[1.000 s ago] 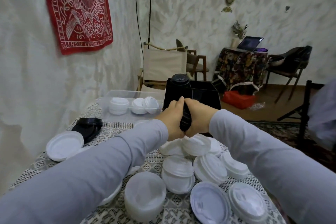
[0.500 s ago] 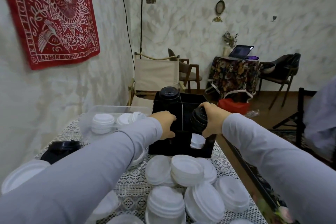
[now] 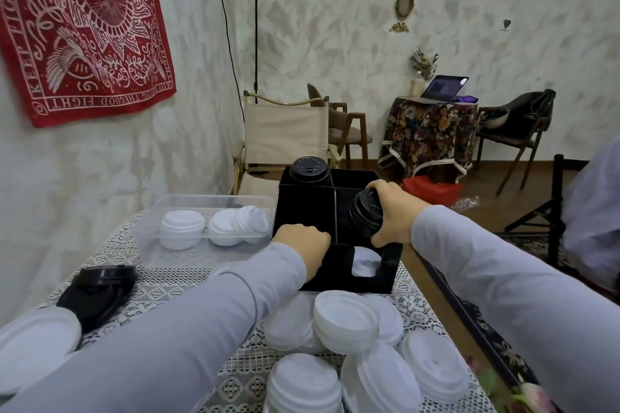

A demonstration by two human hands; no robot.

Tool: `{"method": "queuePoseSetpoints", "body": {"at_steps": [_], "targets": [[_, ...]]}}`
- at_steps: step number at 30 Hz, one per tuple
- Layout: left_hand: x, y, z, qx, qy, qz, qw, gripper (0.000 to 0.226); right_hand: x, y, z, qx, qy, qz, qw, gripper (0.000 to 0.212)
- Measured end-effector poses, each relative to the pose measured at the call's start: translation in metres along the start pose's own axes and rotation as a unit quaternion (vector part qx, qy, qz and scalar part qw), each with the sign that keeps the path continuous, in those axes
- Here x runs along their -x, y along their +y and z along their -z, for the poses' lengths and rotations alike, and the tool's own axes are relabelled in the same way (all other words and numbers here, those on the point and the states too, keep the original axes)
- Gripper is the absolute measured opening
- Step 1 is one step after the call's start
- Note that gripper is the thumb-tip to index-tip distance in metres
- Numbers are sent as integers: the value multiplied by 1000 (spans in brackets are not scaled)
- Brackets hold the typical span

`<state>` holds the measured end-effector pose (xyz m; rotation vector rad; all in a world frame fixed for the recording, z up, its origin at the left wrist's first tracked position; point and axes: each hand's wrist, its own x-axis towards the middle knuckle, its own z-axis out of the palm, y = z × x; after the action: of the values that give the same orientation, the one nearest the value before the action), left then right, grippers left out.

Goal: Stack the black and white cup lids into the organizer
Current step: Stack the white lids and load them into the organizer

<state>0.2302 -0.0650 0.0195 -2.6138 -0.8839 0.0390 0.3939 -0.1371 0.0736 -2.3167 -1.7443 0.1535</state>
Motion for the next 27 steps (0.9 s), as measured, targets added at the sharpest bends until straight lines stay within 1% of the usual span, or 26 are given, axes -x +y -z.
{"method": "queuePoseSetpoints", "body": {"at_steps": [4,10,13,18,21,24,27], "targets": [[9,2,-2,2,21,3,1000,20,5,0,8,-2,16,1,1000,95],[30,11,-8,5,45,-21,999,17,8,-4,28,-11,44,8,999,98],[38,14,-14,11,43,-38,998,21,11,-8,36,-3,53,18,998,99],[42,16,-23,44,48,-36,997,34,19,-13,45,34,65,23,997,100],[46,17,-24,54,44,-36,997,33,22,-14,48,69,104,26,992,101],[48,19,-24,58,41,-41,997,36,21,-18,52,68,144,19,987,99],[50,20,-25,60,36,-38,997,36,18,-25,54,63,142,3,988,95]]}}
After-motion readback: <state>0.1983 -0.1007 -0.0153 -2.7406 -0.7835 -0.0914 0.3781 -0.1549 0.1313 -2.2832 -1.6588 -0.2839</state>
